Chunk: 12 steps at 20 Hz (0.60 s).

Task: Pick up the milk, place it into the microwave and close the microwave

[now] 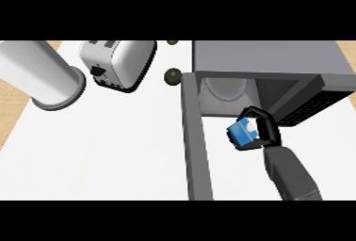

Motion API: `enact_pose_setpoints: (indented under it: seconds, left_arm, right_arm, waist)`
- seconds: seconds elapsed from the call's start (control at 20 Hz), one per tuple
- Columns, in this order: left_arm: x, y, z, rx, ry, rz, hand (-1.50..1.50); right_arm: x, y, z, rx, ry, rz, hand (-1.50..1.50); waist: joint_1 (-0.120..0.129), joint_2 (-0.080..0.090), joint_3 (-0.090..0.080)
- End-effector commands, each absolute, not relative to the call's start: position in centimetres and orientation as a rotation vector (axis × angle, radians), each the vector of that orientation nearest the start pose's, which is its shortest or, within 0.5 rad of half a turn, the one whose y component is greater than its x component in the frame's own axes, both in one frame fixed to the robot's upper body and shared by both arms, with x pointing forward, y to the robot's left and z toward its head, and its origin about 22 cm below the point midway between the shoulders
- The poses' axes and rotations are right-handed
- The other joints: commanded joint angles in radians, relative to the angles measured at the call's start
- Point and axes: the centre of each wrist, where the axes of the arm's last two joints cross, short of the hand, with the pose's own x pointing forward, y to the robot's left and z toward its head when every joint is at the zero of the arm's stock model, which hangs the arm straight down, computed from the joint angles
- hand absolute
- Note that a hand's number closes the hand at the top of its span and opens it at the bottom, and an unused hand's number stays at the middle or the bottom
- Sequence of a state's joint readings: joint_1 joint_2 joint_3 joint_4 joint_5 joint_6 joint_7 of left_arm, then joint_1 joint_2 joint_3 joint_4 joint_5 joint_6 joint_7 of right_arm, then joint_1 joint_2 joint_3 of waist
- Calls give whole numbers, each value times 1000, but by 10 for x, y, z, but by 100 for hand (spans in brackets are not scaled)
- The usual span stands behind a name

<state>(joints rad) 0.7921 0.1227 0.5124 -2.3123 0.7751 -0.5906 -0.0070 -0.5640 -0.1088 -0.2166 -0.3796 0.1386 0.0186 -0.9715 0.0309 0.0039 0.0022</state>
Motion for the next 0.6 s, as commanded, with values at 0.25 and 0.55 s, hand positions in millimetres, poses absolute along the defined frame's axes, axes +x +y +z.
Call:
enact_pose_setpoints:
  seconds: [0.25, 0.55]
  left_arm:
    - [34, 350, 128, -171, -1925, 53, -150]
    - [44, 350, 125, -217, -1927, 43, -150]
  right_arm:
    - [382, -249, -50, -100, -1865, 236, 150]
    - [404, -255, -21, -140, -1857, 261, 150]
  waist:
    - [9, 6, 0]
    - [33, 19, 1]
